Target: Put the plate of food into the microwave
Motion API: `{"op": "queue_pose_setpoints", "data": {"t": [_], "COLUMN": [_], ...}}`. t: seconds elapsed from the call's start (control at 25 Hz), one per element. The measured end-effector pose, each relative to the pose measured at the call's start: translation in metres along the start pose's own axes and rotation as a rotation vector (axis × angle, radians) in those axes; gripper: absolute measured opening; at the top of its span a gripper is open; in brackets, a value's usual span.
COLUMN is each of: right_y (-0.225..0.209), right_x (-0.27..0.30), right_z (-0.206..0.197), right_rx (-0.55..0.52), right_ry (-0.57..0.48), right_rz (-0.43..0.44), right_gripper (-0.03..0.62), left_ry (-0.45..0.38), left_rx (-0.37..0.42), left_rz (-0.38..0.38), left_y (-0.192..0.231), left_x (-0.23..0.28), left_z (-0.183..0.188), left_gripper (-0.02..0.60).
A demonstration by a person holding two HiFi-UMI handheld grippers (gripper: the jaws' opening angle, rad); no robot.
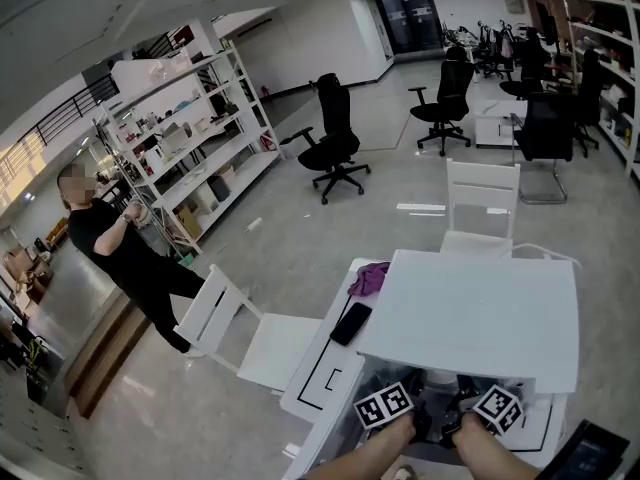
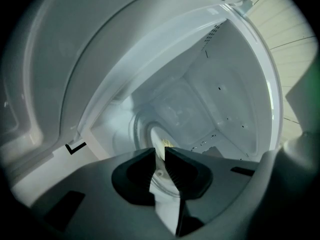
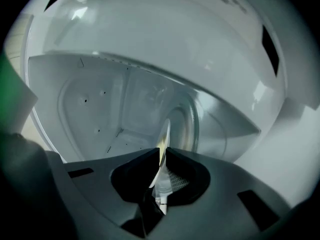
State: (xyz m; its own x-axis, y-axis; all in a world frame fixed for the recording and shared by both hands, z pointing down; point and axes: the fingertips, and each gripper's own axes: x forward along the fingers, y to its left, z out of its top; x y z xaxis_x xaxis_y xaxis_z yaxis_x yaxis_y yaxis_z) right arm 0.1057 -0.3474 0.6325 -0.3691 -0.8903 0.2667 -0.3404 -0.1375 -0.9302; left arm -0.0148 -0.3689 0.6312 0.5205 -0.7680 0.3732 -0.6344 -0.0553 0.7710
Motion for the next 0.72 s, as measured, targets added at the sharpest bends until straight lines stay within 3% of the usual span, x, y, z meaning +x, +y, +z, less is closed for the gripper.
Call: {"op": "queue_pose_setpoints", "data": {"t": [0.28,0.72], "right_y": [0.008,0.004], "right_x": [-0.001,-0.012], "right_z": [-0.008,-0.028], "right_rx": [-0.131,-0.327], "right_ry": [0.083,0.237], "right_rz": [0.002,-0.023], "right_gripper": [0.058,0.063], "left_ry": [-0.007,-0.02], "left_rx": [0.004,0.003], "left_rz": [0.018,0.042], "left_y": [0.001,0.005], "left_x": [0.001,0.005], "left_z": [0.005,0.009], "left_gripper": [0.037,0.037]}}
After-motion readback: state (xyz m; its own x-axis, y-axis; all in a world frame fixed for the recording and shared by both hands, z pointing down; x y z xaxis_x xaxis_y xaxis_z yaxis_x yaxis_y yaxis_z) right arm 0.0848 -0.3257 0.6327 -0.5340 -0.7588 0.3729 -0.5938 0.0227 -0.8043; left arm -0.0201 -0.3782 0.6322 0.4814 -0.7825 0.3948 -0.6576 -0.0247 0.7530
